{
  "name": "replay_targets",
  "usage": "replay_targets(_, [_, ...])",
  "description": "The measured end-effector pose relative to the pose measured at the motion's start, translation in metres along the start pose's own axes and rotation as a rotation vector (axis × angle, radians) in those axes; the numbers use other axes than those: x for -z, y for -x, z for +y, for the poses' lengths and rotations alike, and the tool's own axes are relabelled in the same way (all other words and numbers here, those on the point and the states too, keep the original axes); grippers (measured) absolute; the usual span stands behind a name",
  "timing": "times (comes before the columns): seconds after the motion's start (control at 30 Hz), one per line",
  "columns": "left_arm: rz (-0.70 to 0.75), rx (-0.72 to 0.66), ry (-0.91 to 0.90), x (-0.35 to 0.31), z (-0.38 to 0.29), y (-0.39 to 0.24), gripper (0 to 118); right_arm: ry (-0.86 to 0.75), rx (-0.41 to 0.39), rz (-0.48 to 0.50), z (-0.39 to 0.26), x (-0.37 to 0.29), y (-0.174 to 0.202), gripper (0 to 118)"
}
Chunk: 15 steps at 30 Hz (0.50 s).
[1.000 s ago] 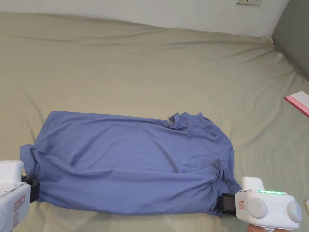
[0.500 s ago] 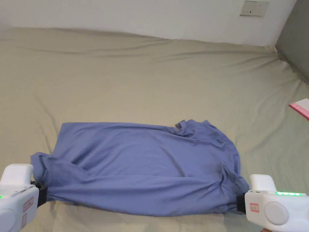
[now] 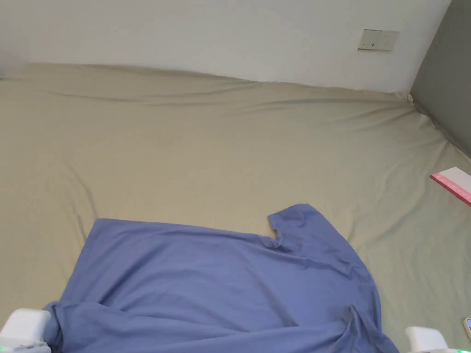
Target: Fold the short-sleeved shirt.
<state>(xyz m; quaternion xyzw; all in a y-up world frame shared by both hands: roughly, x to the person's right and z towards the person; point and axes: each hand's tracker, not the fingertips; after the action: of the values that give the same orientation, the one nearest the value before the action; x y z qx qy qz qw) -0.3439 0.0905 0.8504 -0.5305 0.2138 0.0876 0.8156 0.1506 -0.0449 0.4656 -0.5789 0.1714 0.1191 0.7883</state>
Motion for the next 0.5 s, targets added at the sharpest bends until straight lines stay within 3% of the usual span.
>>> replay_targets(0.17, [-0.002, 0.001, 0.015, 0.023, -0.002, -0.001, 7, 0.045, -0.009, -0.019, -0.011, 0.037, 0.005, 16])
replay_targets(0.23, [-0.003, -0.002, 0.002, 0.020, -0.001, 0.000, 13, 0.028, -0.052, -0.072, -0.009, 0.031, 0.012, 40])
replay_targets(0.27, [0.001, 0.005, -0.010, 0.017, -0.001, -0.002, 30, 0.024, -0.065, -0.110, -0.008, 0.028, 0.014, 64])
replay_targets(0.3, [0.037, 0.025, -0.023, 0.013, 0.000, -0.010, 59, 0.020, -0.074, -0.165, -0.005, 0.025, 0.013, 90])
replay_targets(0.33, [0.090, 0.048, -0.038, 0.008, 0.001, -0.019, 79, -0.007, -0.071, -0.166, -0.001, 0.018, 0.010, 99])
replay_targets(0.4, [0.085, 0.034, -0.099, -0.003, -0.003, -0.015, 100, -0.116, -0.036, -0.126, 0.009, -0.006, 0.006, 99])
replay_targets(0.5, [0.021, -0.081, -0.275, -0.026, -0.018, -0.006, 106, -0.323, -0.040, -0.135, 0.031, -0.056, 0.014, 99])
